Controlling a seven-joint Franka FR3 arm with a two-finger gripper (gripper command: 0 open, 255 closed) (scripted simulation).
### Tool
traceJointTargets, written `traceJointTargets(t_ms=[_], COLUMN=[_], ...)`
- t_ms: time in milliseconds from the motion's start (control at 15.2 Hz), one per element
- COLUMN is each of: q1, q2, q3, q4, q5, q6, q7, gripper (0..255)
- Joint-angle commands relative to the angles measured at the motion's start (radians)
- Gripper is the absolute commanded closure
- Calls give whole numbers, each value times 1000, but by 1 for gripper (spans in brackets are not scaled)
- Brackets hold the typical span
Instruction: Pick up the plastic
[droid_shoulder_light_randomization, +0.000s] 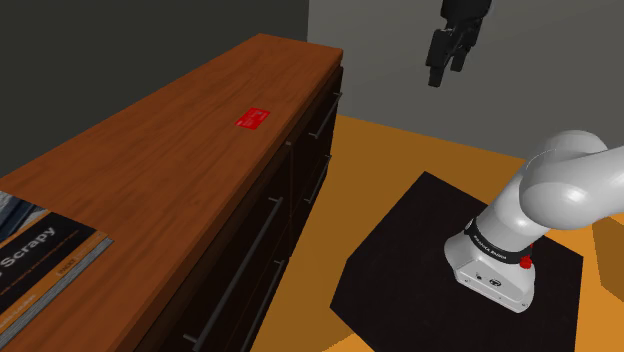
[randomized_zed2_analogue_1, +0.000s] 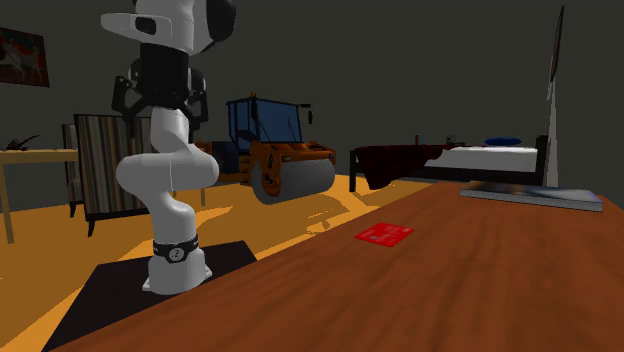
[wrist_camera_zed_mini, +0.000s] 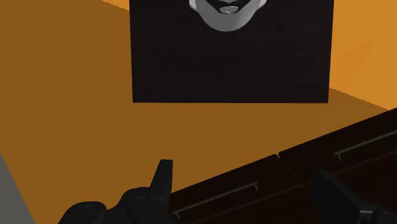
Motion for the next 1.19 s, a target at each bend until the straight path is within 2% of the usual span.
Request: traceJointTargets(t_ms=[0,594,1122], q1=[0,-19,-33], q2=[0,227,480], q3=[0,147,241], q4=[0,107,262], q5=[0,239,392], q6=[0,48,141], q7=[0,379,687], gripper=[0,0,0])
